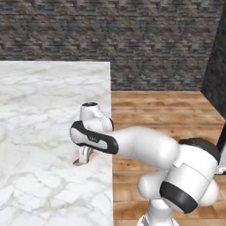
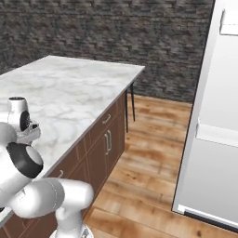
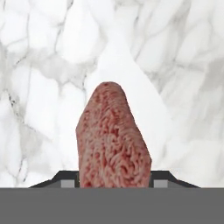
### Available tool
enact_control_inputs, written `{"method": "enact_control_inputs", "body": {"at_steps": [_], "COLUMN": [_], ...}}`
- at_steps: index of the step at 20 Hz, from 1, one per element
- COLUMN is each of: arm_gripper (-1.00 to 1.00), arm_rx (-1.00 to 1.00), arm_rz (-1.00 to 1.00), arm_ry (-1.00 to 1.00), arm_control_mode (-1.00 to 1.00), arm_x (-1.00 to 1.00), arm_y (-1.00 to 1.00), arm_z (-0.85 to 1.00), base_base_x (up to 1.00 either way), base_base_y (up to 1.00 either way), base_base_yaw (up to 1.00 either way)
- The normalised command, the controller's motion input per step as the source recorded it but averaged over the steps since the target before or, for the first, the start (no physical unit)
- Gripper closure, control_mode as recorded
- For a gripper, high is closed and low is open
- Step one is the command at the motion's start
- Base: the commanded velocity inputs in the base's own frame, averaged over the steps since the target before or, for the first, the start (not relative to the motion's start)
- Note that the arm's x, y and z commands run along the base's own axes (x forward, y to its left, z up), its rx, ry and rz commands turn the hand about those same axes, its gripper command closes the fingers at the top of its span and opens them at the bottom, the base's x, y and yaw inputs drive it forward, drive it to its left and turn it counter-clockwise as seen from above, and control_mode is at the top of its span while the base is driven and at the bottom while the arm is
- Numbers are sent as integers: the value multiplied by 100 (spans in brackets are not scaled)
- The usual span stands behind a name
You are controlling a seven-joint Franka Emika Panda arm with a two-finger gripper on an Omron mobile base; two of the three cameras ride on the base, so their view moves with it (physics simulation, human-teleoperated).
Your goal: Open the fridge, remove the orange, potato, and steak, and place them on any counter.
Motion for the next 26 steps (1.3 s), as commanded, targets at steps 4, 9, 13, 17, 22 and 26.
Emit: {"method": "enact_control_inputs", "body": {"at_steps": [4, 9, 13, 17, 22, 26], "arm_gripper": [100, 100, -100, -100, -100, -100], "arm_rx": [0, 0, 0, 0, 0, 0], "arm_rz": [15, 11, 5, 0, 0, 0], "arm_ry": [0, 0, 0, 0, -6, -11], "arm_control_mode": [-100, -100, -100, -100, -100, -100], "arm_x": [21, 12, 0, -2, -30, -63], "arm_y": [45, 35, 35, 0, 0, -27], "arm_z": [-61, -38, -40, 3, 48, 75], "base_base_x": [0, 0, 0, 0, 0, 0], "base_base_y": [0, 0, 0, 0, 0, 0], "base_base_yaw": [0, 0, 0, 0, 0, 0]}}
